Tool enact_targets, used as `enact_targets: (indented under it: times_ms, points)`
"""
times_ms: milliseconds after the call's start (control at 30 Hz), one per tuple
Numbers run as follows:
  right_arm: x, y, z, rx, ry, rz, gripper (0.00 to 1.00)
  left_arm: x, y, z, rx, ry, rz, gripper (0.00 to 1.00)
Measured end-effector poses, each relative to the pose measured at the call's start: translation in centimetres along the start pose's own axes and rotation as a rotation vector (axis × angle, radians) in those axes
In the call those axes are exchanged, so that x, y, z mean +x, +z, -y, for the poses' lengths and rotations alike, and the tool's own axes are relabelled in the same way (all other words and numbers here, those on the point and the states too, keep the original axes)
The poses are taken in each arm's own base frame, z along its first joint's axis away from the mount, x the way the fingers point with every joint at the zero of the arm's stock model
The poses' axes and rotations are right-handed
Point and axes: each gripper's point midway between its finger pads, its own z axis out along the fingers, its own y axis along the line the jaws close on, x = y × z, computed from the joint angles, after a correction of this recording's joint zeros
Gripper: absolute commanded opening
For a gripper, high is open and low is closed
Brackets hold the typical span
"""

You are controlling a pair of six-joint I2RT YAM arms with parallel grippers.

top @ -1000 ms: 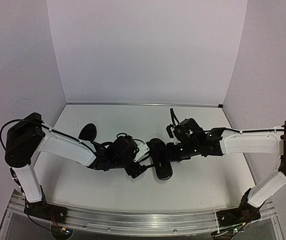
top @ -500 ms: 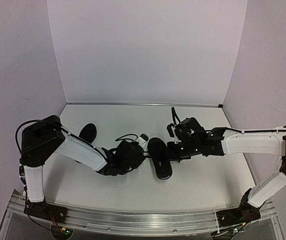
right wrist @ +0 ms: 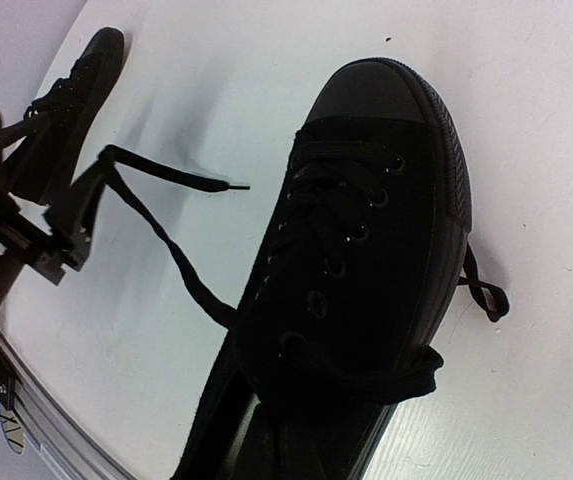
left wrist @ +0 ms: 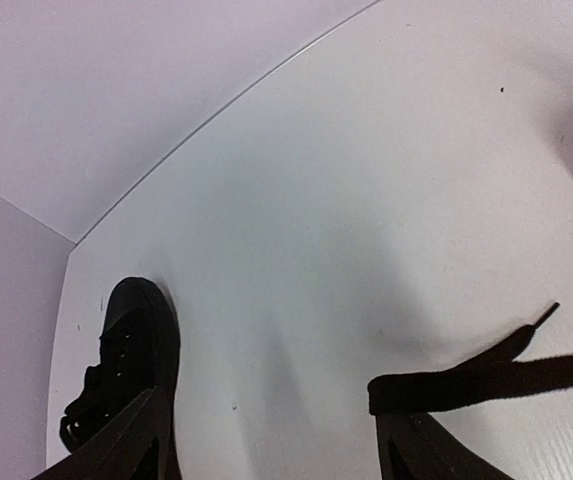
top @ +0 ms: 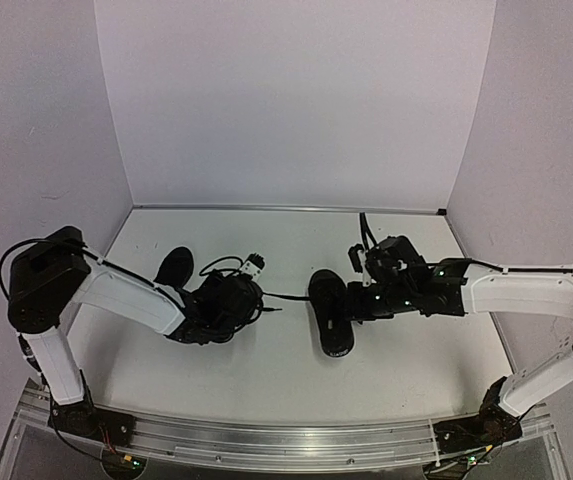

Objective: Tie the shoes

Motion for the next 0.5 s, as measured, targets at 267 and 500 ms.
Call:
enact_targets:
  times_ms: [267,500]
  points:
    - [1.8,0.8,-0.1,-0.044,0.030,-0.035,0.00,-2.8,-3.8,-3.9,0.094,-0.072,0.044,0.50]
    - [4.3,3.6,-1.7,-0.089,0.059,-0.092,0.11,-0.8,-4.9,-2.4,0.246,-0.009,-0.038,0.54]
